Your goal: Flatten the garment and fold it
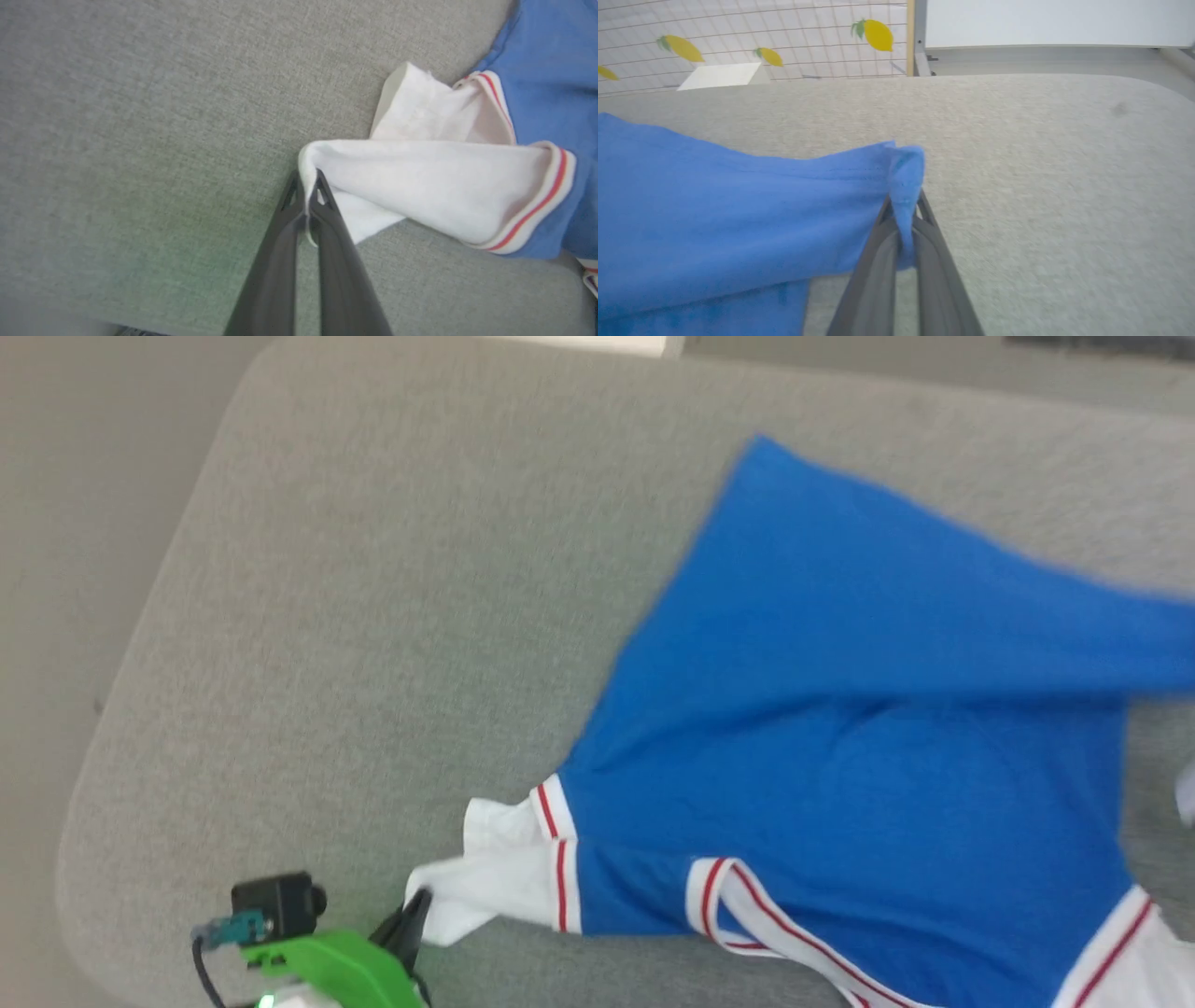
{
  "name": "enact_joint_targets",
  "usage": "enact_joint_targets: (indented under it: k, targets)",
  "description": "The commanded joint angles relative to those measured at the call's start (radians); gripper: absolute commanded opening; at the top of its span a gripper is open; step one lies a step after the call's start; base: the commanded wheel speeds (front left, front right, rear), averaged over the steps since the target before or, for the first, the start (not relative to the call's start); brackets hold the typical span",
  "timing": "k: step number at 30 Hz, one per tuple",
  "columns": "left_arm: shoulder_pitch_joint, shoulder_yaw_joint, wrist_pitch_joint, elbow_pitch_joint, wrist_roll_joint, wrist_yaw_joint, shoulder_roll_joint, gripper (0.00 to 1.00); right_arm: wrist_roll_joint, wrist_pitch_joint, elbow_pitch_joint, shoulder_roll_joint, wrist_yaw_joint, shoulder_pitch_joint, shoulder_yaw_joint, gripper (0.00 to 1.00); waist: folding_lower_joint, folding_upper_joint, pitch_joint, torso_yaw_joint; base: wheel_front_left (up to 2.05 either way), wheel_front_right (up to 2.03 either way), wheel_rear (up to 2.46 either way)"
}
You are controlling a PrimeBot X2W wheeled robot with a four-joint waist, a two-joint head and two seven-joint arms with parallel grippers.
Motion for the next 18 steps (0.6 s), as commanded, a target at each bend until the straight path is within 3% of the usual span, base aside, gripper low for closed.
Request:
enact_joint_targets:
  k: [1, 8, 18]
  targets:
    - [0.024, 0.003, 0.009, -0.002, -0.006, 0.010, 0.011, 0.00, 0.006, 0.017, -0.023, 0.011, -0.001, 0.050, -0.028, 0.00, -0.0001, 0.0050, -0.112, -0.074, 0.00, 0.00, 0.00]
    - [0.069, 0.005, 0.035, -0.041, -0.011, 0.029, 0.027, 0.00, 0.008, 0.260, -0.135, 0.106, -0.001, 0.242, -0.156, 0.00, -0.0001, 0.0050, -0.166, -0.146, 0.00, 0.00, 0.00]
    - [0.071, 0.001, 0.054, -0.079, -0.008, 0.043, 0.040, 0.00, -0.007, 0.639, -0.171, 0.171, -0.001, 0.341, -0.197, 0.00, -0.0001, 0.0050, -0.154, -0.197, 0.00, 0.00, 0.00]
